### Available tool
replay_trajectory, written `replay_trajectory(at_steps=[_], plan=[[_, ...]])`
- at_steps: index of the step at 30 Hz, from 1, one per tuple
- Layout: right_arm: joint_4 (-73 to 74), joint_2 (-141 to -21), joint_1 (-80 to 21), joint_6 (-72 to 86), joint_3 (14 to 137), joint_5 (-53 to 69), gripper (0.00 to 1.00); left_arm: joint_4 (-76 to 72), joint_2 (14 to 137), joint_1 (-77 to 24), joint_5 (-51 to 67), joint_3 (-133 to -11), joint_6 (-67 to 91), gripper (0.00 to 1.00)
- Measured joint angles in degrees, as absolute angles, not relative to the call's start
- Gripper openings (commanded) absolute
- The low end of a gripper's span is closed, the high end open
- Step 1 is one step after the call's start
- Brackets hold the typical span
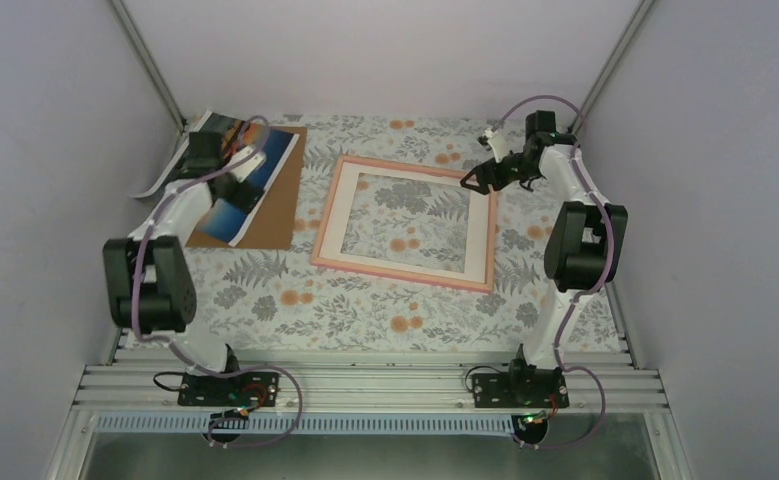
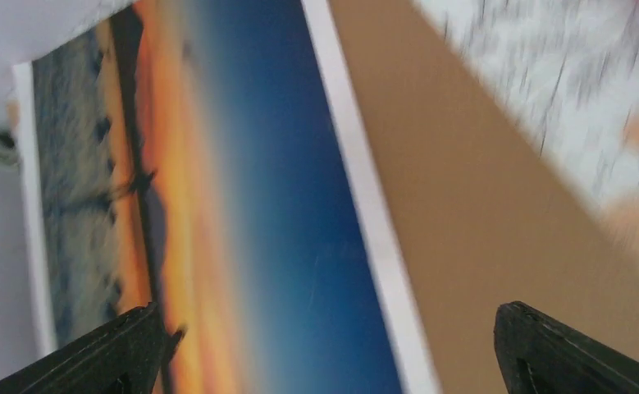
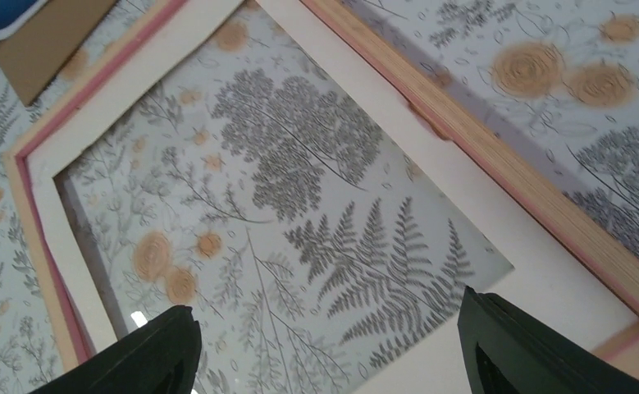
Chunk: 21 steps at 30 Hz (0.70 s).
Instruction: Put the photo into the frame
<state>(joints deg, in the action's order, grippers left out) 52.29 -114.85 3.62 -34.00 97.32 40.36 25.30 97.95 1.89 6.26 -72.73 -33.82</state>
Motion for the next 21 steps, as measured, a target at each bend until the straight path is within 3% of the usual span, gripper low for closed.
replay_trajectory(at_steps=[4,10,21], plan=[[49.93,-114.26,2.48,-32.95,95.98,41.80,0.77,26.55,90.08,9.28,7.01,-63.64,-50.57,1.00],[48.45,-114.26,1.83,-31.70,94.80,43.00,0.77,24.62,89.89,19.97,8.58,-59.37,-74.56,0.97],[47.79,-113.71,1.85,-31.33,94.39,42.81,0.76,14.46,92.44,22.11,11.97,-52.10,-104.25,0.83]])
